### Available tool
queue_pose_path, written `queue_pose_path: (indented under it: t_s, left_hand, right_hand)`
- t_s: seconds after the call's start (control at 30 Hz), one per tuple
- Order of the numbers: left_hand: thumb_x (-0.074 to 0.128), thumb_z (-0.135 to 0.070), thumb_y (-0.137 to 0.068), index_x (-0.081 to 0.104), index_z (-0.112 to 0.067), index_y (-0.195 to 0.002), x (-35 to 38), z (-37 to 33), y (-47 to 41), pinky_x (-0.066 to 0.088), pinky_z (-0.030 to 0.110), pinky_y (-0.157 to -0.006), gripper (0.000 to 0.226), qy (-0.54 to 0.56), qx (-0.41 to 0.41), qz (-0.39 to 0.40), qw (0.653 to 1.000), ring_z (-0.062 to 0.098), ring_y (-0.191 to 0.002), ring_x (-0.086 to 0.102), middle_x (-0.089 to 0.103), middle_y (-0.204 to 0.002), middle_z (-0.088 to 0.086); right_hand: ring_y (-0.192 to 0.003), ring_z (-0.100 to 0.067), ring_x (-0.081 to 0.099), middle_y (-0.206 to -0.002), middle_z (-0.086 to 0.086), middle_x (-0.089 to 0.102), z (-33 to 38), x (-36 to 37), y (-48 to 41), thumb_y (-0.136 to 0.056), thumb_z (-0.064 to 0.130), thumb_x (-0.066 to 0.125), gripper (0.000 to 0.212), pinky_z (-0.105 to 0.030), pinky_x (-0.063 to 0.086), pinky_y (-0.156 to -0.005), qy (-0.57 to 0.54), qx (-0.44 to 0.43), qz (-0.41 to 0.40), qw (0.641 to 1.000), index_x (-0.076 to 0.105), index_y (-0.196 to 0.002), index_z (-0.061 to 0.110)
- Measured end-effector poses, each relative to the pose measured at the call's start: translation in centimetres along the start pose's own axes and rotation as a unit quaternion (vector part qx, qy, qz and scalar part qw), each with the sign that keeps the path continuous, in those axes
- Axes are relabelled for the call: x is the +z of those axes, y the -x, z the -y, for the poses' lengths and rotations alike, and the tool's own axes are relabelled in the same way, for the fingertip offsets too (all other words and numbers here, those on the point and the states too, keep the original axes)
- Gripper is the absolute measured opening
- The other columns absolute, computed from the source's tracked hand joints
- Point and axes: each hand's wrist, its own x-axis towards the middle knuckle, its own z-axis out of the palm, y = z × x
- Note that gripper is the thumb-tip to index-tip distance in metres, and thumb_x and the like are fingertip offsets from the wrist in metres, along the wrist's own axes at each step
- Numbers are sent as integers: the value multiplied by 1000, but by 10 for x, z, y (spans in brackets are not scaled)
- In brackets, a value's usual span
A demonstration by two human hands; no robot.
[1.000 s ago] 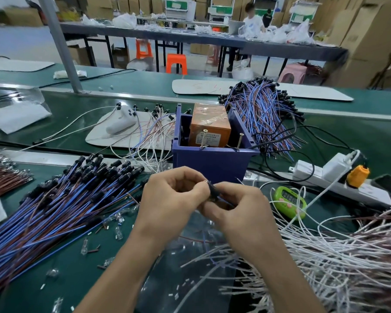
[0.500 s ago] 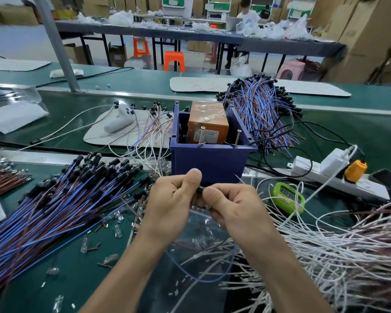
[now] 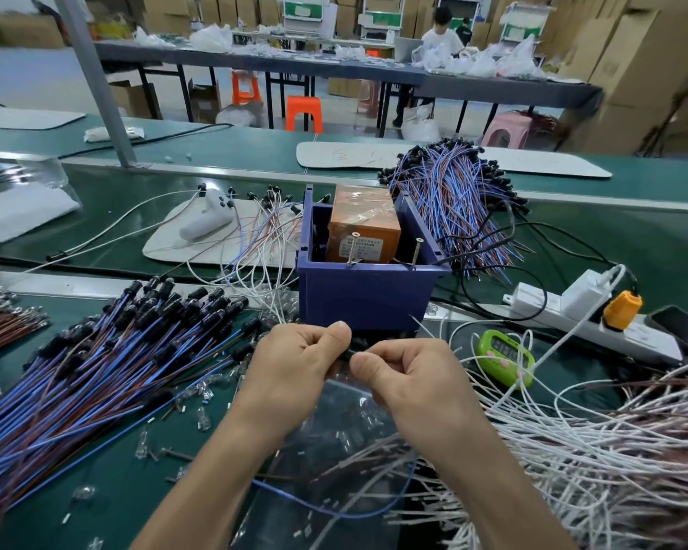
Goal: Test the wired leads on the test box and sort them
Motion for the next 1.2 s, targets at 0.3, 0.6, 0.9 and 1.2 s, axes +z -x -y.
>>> queue_pose_path:
  t_s: [0.3, 0.6, 0.9, 1.2]
  left_hand:
    - [64, -48, -87, 54, -13, -56, 5, -4, 2, 28, 38, -60, 47, 139, -82, 22, 987, 23, -57, 30, 41, -54, 7]
    - [56, -61, -91, 57, 0, -62, 3, -10, 11, 35, 32, -52, 67, 14, 15, -32, 999, 14, -50, 39, 48, -52, 14]
    - [62, -50, -98, 59, -15, -53, 0, -17, 13, 28, 17, -43, 57, -54, 72, -65, 994, 6, -41, 32, 39, -41, -8]
    - [64, -53, -95, 76, -22, -58, 2, -13, 10, 39, 17, -46, 50, -1, -14, -27, 1000, 6, -40, 50, 67, -50, 1]
  right_hand:
    - [-45, -12, 40, -49, 1, 52, -5, -2, -3, -92, 26, 74, 22, -23, 37, -48, -112, 78, 40, 990, 76, -78, 10]
    - [-41, -5, 48, -50, 6, 58, -3, -3, -2, -91, 19, 76, 16, -17, 39, -43, -150, 76, 42, 985, 77, -75, 14]
    - [-36, -6, 45, -47, 2, 54, 1, -7, -3, -90, 5, 71, 21, -16, 37, -39, -264, 126, 53, 955, 72, -69, 8]
    - [-30, -8, 35, -39, -2, 43, 5, 1, -2, -86, -4, 64, 30, -17, 32, -35, -338, 158, 3, 928, 60, -57, 5]
